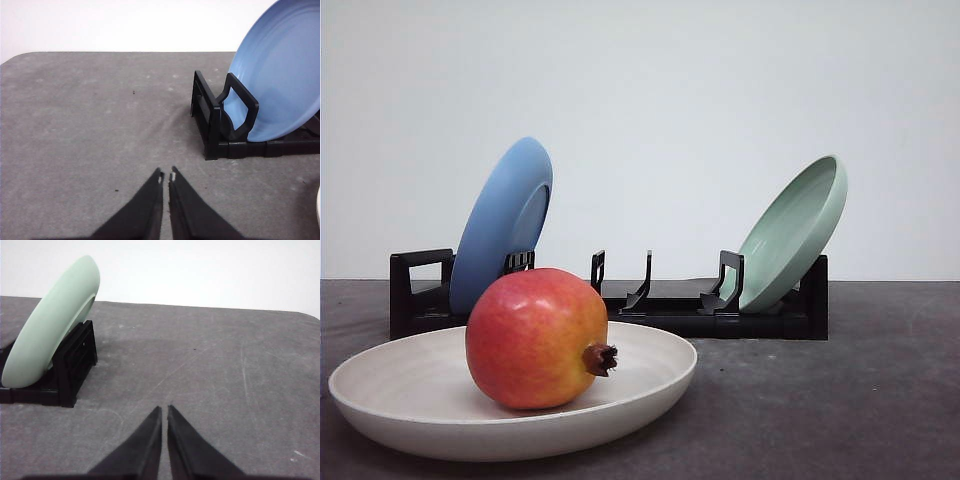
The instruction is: Place pomegranate in white plate
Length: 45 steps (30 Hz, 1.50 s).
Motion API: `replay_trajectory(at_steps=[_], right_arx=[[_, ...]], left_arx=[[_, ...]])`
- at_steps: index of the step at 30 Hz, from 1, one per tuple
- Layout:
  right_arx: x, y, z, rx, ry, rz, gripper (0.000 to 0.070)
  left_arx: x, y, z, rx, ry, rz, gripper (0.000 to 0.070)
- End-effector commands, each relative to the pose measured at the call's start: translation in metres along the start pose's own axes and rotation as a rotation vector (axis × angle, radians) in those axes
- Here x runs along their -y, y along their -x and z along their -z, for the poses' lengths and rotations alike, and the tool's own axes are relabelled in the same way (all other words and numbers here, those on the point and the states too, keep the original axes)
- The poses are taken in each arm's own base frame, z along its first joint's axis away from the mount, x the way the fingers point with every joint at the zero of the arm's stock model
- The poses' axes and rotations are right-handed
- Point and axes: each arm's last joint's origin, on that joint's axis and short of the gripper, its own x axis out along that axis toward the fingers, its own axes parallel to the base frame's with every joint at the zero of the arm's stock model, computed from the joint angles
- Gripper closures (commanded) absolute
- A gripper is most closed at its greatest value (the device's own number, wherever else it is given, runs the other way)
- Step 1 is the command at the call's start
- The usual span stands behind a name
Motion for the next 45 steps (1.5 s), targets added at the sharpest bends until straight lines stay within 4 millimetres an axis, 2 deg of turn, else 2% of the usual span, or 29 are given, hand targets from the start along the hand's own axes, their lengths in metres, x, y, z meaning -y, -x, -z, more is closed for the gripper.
replay_trajectory(at_steps=[1, 45], right_arx=[[-0.0001, -0.0004, 0.0003, 0.006, 0.006, 0.002, 0.0683], [-0.0001, -0.0004, 0.0002, 0.007, 0.006, 0.002, 0.0683]], left_arx=[[-0.0003, -0.0009, 0.0015, 0.008, -0.004, -0.004, 0.07], [-0.0003, -0.0009, 0.0015, 0.008, -0.004, -0.004, 0.07]])
